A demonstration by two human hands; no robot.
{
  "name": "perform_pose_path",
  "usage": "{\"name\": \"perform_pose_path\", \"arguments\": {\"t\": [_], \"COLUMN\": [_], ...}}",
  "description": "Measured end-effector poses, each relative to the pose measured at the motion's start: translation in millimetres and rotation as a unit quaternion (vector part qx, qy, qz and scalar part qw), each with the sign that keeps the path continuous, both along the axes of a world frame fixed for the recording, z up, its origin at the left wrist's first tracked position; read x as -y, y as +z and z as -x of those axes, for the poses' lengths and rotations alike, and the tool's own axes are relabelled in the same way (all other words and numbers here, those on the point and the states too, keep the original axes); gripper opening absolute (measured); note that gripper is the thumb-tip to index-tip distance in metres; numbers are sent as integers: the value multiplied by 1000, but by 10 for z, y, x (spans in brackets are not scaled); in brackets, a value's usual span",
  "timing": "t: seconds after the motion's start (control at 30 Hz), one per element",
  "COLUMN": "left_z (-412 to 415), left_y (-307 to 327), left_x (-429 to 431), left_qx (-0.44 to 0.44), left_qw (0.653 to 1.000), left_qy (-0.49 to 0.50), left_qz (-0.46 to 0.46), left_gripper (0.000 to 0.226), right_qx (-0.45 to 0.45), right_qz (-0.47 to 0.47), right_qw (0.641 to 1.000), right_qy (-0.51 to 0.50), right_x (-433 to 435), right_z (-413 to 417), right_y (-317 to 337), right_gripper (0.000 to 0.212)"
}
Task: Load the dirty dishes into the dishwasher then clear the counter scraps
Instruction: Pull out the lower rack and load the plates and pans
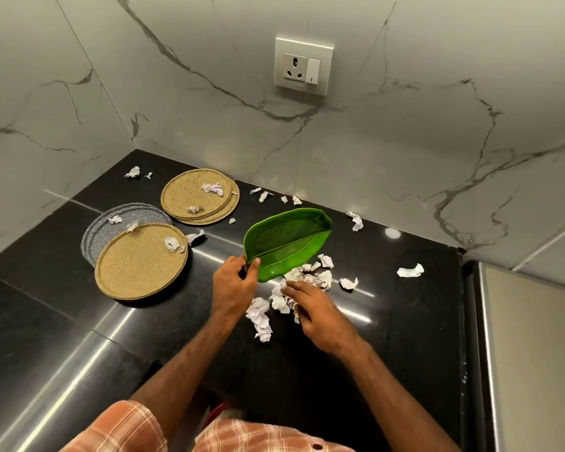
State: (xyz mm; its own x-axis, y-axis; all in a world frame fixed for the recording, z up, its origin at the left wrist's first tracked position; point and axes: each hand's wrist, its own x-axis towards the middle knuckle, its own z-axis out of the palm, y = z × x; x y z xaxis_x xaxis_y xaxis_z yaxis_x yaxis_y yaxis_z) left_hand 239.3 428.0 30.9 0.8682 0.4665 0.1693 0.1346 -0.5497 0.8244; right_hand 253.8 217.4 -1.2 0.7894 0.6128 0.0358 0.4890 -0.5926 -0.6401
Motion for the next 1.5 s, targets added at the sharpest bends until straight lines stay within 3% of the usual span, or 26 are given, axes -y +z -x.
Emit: {"name": "perform_pose_path", "arguments": {"t": [0.1,0.2,0.27,0.33,0.4,0.47,0.57,0.67,0.7,0.93,1.1,1.2,1.33,1.43,1.5], "left_z": [97,188,246,314,386,472,642,834,918,1516,1744,1839,2181,2492,2724], "left_y": [-12,-45,-40,6,57,82,89,53,31,-233,-325,-406,-385,-404,-402], "left_x": [-28,-28,16,88,157,212,341,482,613,1447,2121,2604,3285,3758,4075], "left_qx": [-16,-55,-77,-89,-110,-137,-176,-183,-203,-309,-364,-333,-294,-212,-116], "left_qw": [999,984,947,906,885,878,876,858,849,807,738,696,661,649,595], "left_qy": [14,7,-23,-52,-64,-84,-132,-140,-158,-371,-530,-634,-689,-721,-783], "left_qz": [32,167,312,410,449,451,428,459,461,339,205,53,-48,-115,-137], "left_gripper": [28,27,18,13,15,17,19,18,18,23,35,46,26,36,52], "right_qx": [-28,-80,-154,-220,-232,-200,-138,-126,-125,-162,-164,-144,-118,-103,-87], "right_qz": [-38,-119,-202,-316,-435,-487,-462,-416,-404,-255,-197,-210,-218,-218,-206], "right_qw": [994,961,910,833,750,712,732,763,758,742,700,645,595,583,590], "right_qy": [-97,-237,-329,-398,-440,-465,-482,-478,-495,-599,-666,-721,-764,-776,-776], "right_x": [105,203,256,325,443,600,792,941,1071,1831,2152,2282,2488,2702,2911], "right_z": [175,285,333,391,475,617,961,1340,1563,3115,4025,4476,4994,5355,5589], "right_y": [-58,29,156,256,337,444,527,489,427,142,38,40,-94,-122,-138], "right_gripper": [44,38,49,61,64,54,30,21,20,29,32,21,20,19,22]}}
